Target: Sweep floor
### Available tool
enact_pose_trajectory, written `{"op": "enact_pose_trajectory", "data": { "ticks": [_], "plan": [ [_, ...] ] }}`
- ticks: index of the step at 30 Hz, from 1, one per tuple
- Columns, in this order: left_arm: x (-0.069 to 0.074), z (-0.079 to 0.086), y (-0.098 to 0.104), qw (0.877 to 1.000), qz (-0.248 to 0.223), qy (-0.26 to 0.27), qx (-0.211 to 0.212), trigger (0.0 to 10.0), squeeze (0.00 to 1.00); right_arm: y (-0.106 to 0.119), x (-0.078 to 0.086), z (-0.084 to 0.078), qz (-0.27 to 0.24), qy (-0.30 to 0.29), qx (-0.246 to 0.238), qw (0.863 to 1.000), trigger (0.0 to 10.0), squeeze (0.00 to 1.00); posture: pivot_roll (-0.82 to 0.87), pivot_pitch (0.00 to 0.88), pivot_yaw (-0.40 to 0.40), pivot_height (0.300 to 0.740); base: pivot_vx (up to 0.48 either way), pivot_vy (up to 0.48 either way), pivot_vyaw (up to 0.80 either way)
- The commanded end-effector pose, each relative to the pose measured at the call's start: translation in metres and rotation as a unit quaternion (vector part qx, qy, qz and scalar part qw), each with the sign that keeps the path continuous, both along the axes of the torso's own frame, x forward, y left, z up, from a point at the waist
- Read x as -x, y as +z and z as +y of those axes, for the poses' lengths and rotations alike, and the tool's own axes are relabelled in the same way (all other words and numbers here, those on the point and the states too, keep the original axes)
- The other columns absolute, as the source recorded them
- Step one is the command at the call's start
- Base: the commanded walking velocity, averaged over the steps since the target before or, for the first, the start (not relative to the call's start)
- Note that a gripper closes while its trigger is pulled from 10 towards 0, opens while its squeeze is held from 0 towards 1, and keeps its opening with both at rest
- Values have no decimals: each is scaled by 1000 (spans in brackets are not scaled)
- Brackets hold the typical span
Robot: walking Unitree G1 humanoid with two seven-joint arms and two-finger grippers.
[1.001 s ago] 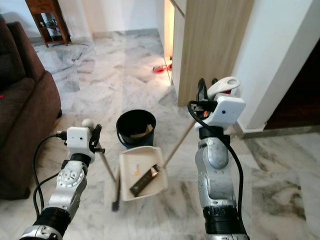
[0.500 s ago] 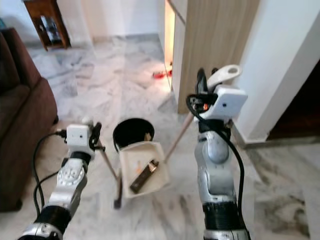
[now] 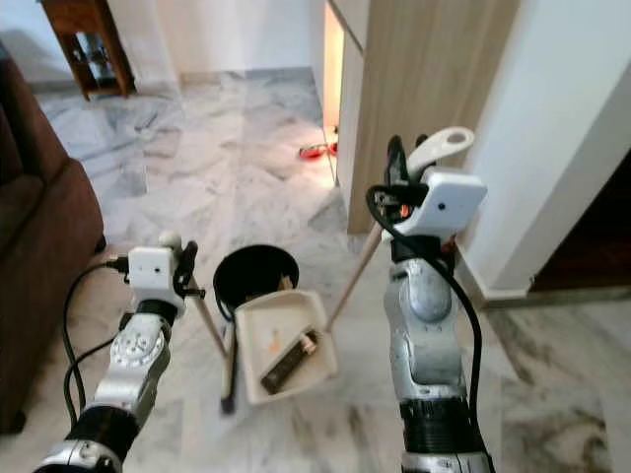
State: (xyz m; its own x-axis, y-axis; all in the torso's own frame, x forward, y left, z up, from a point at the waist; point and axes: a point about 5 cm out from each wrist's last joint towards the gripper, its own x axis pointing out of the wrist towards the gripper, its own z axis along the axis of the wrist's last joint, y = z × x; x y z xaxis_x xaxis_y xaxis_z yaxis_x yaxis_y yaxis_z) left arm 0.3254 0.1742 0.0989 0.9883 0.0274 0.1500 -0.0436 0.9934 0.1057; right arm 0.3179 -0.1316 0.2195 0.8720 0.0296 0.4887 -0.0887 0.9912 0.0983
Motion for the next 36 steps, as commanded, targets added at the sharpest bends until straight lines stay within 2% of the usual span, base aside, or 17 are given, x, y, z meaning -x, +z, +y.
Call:
{"op": "enact_pose_trajectory", "data": {
  "ticks": [1, 11, 15, 17, 21, 25, 28, 36],
  "plan": [
    [-5, 0, 15, 999, -32, -2, -6, 10000, 0, 17, 4, 3, -38, 10, -22, 999, 10000, 0, -19, 0, 23, 740, 371, 0, 0],
    [-1, 6, 12, 1000, -29, 3, -9, 10000, 0, 17, 4, 4, -35, 12, -24, 999, 10000, 0, -17, 0, 24, 740, 68, 0, 0],
    [5, 13, 10, 999, -27, -1, -26, 10000, 0, 16, 4, 4, -35, 11, -23, 999, 10000, 0, -15, 0, 28, 740, 0, 0, 0],
    [8, 19, 11, 999, -27, 1, -34, 10000, 0, 16, 4, 3, -35, 11, -24, 999, 10000, 0, -15, 0, 29, 740, 0, 0, 0],
    [15, 42, 14, 997, -29, 22, -63, 10000, 0, 16, 5, 3, -34, 11, -26, 999, 10000, 0, -7, 0, 31, 740, 0, 0, 0],
    [16, 48, 19, 995, -35, 20, -91, 10000, 0, 15, 5, 3, -32, 11, -26, 999, 10000, 0, 0, 0, 29, 740, 0, 0, 0],
    [19, 48, 21, 994, -36, 8, -105, 10000, 0, 15, 5, 3, -33, 11, -25, 999, 10000, 0, -6, 0, 33, 740, 0, 0, 0],
    [24, 53, 20, 994, -33, 13, -108, 10000, 0, 16, 5, -1, -35, 8, -24, 999, 10000, 0, -2, 0, 30, 740, 0, 268, 0]
  ]
}}
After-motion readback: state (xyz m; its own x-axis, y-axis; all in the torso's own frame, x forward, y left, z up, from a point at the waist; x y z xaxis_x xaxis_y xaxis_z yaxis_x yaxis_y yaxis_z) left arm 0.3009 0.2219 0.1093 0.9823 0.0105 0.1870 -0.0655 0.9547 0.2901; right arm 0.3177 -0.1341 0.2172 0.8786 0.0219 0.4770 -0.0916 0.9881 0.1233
